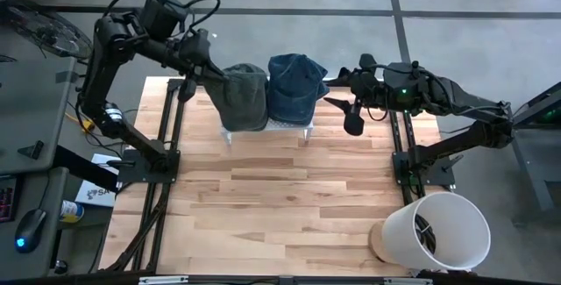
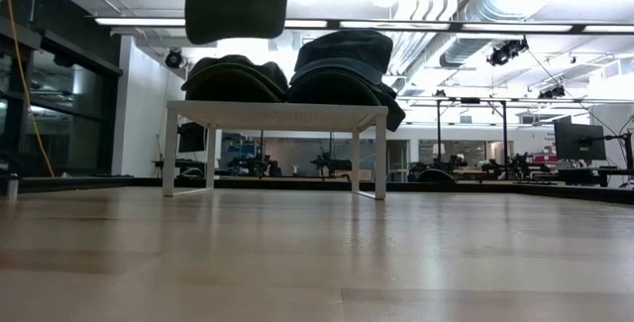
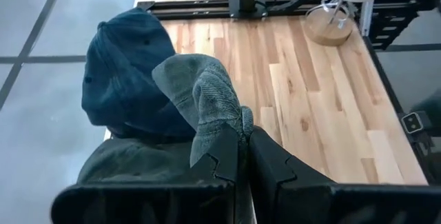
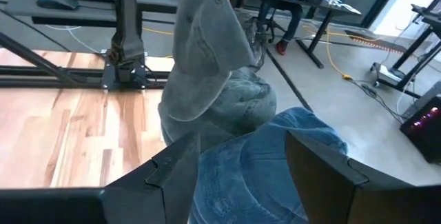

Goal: Pick & Place hat
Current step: Stack the gray cap on the gray cap on the shelf

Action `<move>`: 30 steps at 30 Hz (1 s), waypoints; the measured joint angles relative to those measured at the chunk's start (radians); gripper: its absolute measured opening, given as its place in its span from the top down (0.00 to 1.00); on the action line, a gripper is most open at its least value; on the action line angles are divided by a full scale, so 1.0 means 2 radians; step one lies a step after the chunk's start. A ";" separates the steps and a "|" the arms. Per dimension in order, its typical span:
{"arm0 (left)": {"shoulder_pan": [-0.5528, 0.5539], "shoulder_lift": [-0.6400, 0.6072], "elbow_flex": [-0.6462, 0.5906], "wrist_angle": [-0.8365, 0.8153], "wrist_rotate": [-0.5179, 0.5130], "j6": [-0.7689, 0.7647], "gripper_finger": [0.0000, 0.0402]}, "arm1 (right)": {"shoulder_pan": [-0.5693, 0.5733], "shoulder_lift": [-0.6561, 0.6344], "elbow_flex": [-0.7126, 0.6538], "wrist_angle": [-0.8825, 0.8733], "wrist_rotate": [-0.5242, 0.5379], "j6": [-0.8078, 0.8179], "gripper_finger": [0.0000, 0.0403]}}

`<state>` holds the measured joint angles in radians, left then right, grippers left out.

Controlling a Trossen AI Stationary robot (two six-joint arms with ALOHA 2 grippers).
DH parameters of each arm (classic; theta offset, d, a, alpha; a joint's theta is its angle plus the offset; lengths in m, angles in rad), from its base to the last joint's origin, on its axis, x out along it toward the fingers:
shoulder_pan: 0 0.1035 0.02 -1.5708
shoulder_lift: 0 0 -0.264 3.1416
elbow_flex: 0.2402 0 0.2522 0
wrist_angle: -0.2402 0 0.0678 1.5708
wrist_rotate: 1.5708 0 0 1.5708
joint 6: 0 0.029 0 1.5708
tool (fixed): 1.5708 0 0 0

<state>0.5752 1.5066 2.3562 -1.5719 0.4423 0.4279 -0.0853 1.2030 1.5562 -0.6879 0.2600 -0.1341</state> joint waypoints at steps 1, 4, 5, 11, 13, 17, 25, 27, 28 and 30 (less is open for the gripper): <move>0.005 0.000 0.000 0.000 0.009 0.005 0.98 | 0.000 0.000 0.000 0.000 0.002 0.000 0.49; 0.015 0.000 0.000 0.000 0.029 0.020 0.98 | 0.000 0.000 0.000 0.002 0.012 0.002 0.49; 0.018 0.000 0.000 0.000 0.031 0.024 0.98 | 0.000 0.000 0.000 0.002 0.014 0.003 0.49; 0.041 0.014 0.000 0.000 0.050 0.045 0.98 | 0.000 0.000 0.000 0.011 0.015 0.003 0.49; 0.048 0.019 0.000 0.000 0.050 0.048 0.98 | 0.000 0.000 0.000 0.013 0.020 0.004 0.49; 0.050 0.031 0.000 0.001 0.050 0.050 0.98 | 0.000 0.000 0.000 0.014 0.036 0.004 0.49; 0.050 0.033 -0.001 0.001 0.049 0.020 0.98 | 0.000 0.000 0.000 0.014 0.040 0.015 0.49; 0.050 0.033 -0.001 0.001 0.049 0.019 0.98 | 0.000 0.000 0.000 0.014 0.039 0.015 0.49; 0.050 0.033 -0.001 0.001 0.050 0.017 0.98 | 0.000 0.000 0.000 0.014 0.039 0.015 0.49; 0.050 0.033 -0.006 0.002 0.050 0.012 0.98 | 0.000 0.000 0.000 0.014 0.039 0.015 0.49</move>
<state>0.6750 1.5726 2.3443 -1.5686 0.5420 0.4521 -0.0853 1.2034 1.5562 -0.6609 0.3389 -0.1038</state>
